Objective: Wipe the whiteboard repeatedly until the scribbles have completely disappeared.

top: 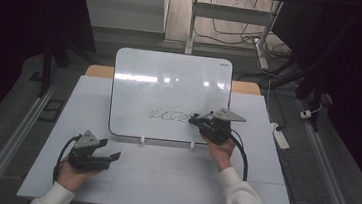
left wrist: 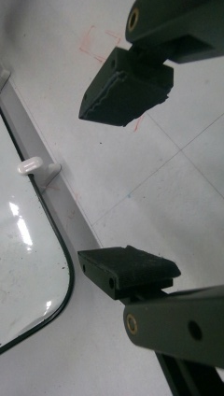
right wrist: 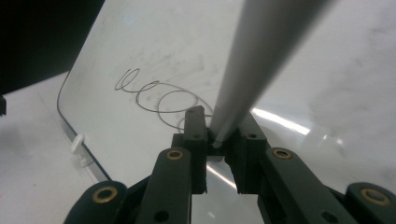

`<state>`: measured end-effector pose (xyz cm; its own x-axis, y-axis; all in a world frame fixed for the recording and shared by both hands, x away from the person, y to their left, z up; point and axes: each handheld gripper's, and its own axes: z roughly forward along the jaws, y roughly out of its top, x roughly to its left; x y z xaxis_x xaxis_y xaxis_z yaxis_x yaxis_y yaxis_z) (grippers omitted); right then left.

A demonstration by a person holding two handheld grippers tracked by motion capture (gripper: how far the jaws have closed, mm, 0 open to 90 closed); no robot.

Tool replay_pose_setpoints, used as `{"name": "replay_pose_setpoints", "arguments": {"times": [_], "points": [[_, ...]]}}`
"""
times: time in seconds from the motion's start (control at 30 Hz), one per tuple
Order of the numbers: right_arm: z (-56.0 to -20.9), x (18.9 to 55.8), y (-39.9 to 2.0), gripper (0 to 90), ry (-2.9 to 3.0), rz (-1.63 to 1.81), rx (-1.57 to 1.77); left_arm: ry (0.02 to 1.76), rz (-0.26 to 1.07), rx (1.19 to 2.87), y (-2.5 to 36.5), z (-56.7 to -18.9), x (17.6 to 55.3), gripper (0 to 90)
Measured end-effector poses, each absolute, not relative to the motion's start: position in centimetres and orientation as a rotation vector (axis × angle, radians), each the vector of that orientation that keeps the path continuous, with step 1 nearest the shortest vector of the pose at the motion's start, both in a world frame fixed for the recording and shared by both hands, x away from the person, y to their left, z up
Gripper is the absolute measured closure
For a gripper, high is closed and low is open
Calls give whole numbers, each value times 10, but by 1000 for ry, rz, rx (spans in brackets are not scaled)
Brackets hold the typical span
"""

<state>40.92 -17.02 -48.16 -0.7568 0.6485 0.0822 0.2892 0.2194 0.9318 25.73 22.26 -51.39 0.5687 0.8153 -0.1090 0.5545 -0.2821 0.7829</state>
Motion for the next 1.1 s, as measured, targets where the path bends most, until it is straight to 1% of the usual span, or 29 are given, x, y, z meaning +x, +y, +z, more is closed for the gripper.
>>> {"name": "replay_pose_setpoints", "arguments": {"times": [0.17,0.37,0.47,0.5,0.57,0.67,0.83,1.0,1.1], "points": [[-474,419,-189,779,2048,1599,952,1100,400,1969,223,-514,257,296],[-484,408,-161,779,2181,1555,831,1099,400,1975,222,-514,257,296],[-480,412,-169,779,2129,1572,855,1098,403,1972,223,-514,256,296],[-476,416,-182,779,2070,1584,907,1099,399,1969,224,-514,256,296],[-476,417,-189,780,2055,1598,927,1102,399,1968,224,-514,257,296],[-476,416,-187,780,2053,1590,919,1100,399,1974,223,-514,258,296],[-483,414,-170,780,2123,1612,866,1101,405,1966,223,-513,256,296],[-476,422,-180,781,2042,1656,917,1099,405,1967,223,-513,256,296],[-481,419,-173,781,2074,1660,897,1102,403,1968,223,-513,258,296]]}}
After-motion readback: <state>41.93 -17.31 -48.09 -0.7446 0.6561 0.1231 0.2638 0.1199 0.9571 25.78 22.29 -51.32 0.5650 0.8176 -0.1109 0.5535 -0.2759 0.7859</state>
